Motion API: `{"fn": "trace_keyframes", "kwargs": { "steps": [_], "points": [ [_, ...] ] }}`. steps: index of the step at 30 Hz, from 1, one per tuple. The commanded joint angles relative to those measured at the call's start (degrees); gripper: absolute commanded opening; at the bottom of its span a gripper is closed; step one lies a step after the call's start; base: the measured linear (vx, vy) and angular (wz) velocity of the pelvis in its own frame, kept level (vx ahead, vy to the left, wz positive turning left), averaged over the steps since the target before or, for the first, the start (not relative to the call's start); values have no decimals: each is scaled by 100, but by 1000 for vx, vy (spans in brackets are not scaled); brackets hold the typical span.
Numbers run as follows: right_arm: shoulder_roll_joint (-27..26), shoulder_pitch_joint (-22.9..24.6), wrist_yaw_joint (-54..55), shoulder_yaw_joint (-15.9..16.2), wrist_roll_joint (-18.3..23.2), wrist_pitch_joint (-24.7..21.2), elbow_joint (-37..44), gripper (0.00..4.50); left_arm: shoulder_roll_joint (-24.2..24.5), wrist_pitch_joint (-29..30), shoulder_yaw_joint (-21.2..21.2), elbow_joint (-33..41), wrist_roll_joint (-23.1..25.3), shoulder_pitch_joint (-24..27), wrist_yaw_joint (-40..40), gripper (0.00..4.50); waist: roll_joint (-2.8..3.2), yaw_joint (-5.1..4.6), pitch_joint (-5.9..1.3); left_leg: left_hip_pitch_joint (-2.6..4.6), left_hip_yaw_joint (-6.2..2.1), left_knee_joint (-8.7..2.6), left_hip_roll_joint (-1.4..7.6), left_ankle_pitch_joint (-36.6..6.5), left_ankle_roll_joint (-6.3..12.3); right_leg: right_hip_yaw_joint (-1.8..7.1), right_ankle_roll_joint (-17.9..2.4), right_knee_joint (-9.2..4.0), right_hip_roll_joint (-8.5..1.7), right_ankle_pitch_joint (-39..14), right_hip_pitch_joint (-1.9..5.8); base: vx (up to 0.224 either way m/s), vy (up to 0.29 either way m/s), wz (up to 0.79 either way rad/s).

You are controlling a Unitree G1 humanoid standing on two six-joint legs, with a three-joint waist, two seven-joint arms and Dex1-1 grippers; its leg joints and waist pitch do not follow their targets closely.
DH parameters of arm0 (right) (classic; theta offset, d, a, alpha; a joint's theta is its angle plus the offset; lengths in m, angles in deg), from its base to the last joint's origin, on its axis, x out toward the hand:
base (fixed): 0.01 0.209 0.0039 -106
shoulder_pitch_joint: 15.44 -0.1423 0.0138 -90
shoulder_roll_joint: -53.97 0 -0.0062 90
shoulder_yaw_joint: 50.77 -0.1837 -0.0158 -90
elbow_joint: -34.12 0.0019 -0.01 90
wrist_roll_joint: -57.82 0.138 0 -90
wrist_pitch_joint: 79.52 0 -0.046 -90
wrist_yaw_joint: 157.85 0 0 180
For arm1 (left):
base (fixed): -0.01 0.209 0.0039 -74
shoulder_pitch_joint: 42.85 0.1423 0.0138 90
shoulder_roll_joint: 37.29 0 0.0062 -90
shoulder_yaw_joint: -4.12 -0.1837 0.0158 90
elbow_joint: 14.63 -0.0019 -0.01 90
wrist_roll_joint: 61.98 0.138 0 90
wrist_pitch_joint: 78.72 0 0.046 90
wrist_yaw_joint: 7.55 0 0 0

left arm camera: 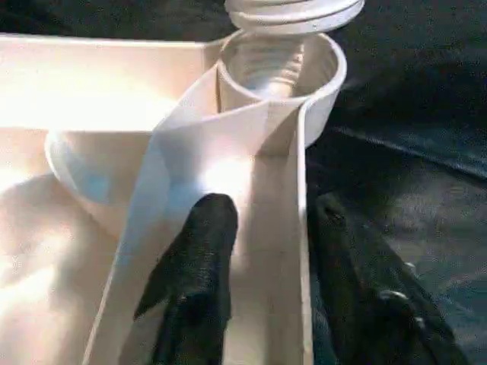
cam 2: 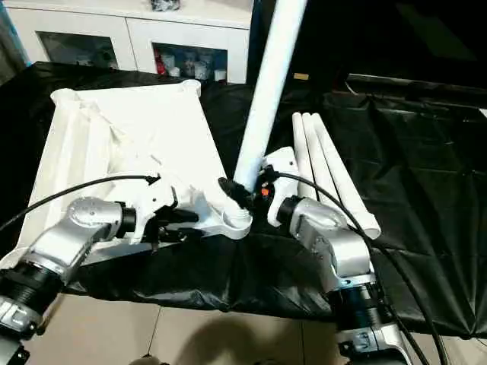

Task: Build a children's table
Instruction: Insert table leg to table base

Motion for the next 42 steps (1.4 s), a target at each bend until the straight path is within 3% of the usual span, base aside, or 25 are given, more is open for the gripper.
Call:
{"fn": "trace_keyframes", "kwargs": {
  "steps": [1, 2, 3, 19, 27, 31, 33, 35, 42],
  "points": [
    [48, 44, -62, 4, -50, -74, 183, 191, 54, 242, 40, 81, -20, -74, -78, 157, 122, -24, -429, 39, 18, -431, 54, -1209, -186, 231, -1142, -358, -264, -957, 323, 0, 0, 0],
    [46, 48, -49, 19, -72, -46, 176, 191, 57, 248, 36, 82, -13, -78, -89, 136, 87, -26, -427, 35, 19, -433, 54, -1224, -170, 230, -1140, -364, -266, -995, 330, 0, 0, 0],
    [35, 44, 35, 19, -124, -34, 137, 191, 58, 243, 31, 78, -9, -80, -100, 136, 104, -22, -423, 31, 17, -435, 55, -1238, -167, 233, -1127, -368, -276, -1061, 330, 0, 0, 0],
    [-21, -53, 50, 243, -436, 349, -359, 191, 72, 257, 24, 229, 88, 36, -254, 3, 75, -22, -410, 38, 19, -444, 61, -1316, -171, 238, -1034, -402, -286, -1357, 305, 0, 0, 0],
    [-50, -102, 19, 268, -598, 571, -829, 191, 65, 174, -2, 335, 77, 114, -420, 0, 75, -29, -422, 21, 27, -437, 57, -1138, -119, 240, -1111, -370, -279, -1056, 322, 0, 0, 0],
    [-104, -148, 37, 210, -584, 645, -1037, 191, 45, 98, 1, 343, 57, 133, -476, 0, 74, -32, -413, 26, 25, -445, 61, -1218, -120, 240, -1077, -391, -287, -1247, 318, 0, 0, 0],
    [-152, -165, -1, 128, -482, 664, -1203, 191, 24, 64, 9, 338, 55, 138, -476, 0, 75, -46, -403, 35, 20, -455, 64, -1355, -133, 239, -1043, -413, -294, -1464, 305, 0, 0, 0],
    [-169, -129, -56, 46, -397, 679, -1325, 191, -1, 71, 20, 330, 69, 135, -448, 0, 53, -54, -403, 33, 22, -456, 69, -1327, -119, 241, -1054, -410, -288, -1410, 308, 0, 0, 0],
    [-175, 156, -164, -326, -65, 717, -1484, 191, -103, 82, 93, 230, 105, 83, -318, 0, 71, -47, -412, 35, 28, -451, 68, -1263, -63, 239, -1103, -409, -289, -1316, 312, 0, 0, 0]
  ]
}}
